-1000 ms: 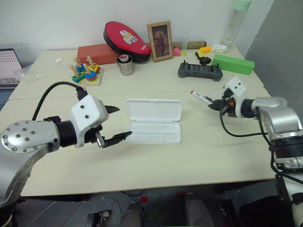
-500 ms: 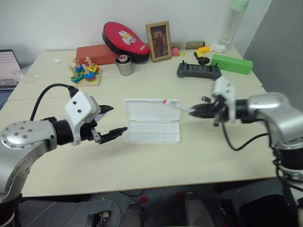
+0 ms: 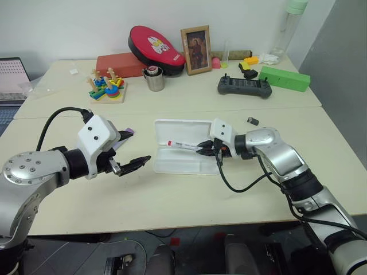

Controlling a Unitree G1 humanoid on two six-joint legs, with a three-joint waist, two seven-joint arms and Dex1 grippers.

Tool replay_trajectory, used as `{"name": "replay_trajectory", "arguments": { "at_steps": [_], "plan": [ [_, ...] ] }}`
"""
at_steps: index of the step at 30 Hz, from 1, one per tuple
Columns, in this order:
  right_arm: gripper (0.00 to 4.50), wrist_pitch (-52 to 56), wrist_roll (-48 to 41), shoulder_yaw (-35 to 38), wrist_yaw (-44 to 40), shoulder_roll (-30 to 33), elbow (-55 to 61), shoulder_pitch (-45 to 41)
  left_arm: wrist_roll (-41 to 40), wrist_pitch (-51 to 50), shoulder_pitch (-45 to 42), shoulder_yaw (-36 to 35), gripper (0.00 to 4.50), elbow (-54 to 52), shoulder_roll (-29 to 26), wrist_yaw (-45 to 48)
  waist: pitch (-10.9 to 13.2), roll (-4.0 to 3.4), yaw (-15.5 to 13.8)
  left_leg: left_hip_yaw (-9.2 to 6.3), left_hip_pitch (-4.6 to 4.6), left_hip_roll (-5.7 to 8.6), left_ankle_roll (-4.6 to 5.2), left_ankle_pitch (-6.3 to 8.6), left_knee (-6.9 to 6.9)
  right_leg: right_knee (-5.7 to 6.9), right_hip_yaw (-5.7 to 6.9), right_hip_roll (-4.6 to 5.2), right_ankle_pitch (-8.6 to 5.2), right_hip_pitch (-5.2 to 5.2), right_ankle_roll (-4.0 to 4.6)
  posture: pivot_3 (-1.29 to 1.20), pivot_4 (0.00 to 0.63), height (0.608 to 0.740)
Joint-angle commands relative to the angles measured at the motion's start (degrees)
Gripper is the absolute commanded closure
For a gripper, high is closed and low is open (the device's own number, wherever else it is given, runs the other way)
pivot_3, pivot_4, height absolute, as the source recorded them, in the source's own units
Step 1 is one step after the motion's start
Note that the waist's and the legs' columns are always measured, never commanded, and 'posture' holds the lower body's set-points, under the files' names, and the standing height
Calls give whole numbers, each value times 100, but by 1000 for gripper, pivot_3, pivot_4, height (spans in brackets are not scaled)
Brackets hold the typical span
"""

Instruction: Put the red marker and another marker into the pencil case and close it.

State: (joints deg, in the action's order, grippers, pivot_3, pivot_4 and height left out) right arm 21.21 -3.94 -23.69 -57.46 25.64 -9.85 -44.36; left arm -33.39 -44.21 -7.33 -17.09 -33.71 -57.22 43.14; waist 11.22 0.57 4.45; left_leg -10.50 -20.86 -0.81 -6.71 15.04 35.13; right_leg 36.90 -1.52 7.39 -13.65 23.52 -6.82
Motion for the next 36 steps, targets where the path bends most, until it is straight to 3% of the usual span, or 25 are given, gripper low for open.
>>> {"name": "replay_trajectory", "arguments": {
  "at_steps": [1,6,8,14,20,25,28,36],
  "plan": [
    [4222,-320,110,18,-73,-60,-84,-95,54,103,15,-199,255,-153,3,-44,0,0,6,0,0,0,0,0,0,0,0,0,0,0,0,0,150,740],
    [4222,-577,242,-15,-194,-82,-352,-124,53,101,5,-197,255,-150,14,-62,0,0,23,0,2,0,0,0,0,2,0,0,0,0,0,0,150,740],
    [3521,-633,302,14,-206,-101,-457,-146,64,105,10,-193,255,-153,18,-72,0,0,23,0,2,0,0,0,0,3,0,0,0,0,0,0,150,740],
    [2296,-453,155,259,-258,-164,-323,-241,29,71,42,-214,255,-187,30,-77,0,0,26,0,2,0,0,0,0,2,-1,0,0,0,0,0,150,740],
    [722,87,-211,582,-389,-91,301,-289,1,54,80,-275,255,-194,11,-56,0,0,25,0,1,0,0,0,0,2,-1,0,0,0,0,0,150,740],
    [722,704,-568,825,-537,145,1077,-223,175,116,137,-320,255,-65,35,-171,0,0,22,0,1,0,1,0,0,2,-1,0,0,0,0,0,150,740],
    [722,865,-659,750,-788,485,1618,-25,768,221,114,-112,255,389,-31,-552,0,-1,16,0,2,0,1,0,0,2,-1,0,0,0,0,0,150,740],
    [722,1211,-875,674,-897,735,2423,174,1556,738,-278,10,255,1608,418,-1257,-1,1,6,0,3,0,1,0,0,5,-1,0,0,0,-1,0,150,740]
  ]
}}
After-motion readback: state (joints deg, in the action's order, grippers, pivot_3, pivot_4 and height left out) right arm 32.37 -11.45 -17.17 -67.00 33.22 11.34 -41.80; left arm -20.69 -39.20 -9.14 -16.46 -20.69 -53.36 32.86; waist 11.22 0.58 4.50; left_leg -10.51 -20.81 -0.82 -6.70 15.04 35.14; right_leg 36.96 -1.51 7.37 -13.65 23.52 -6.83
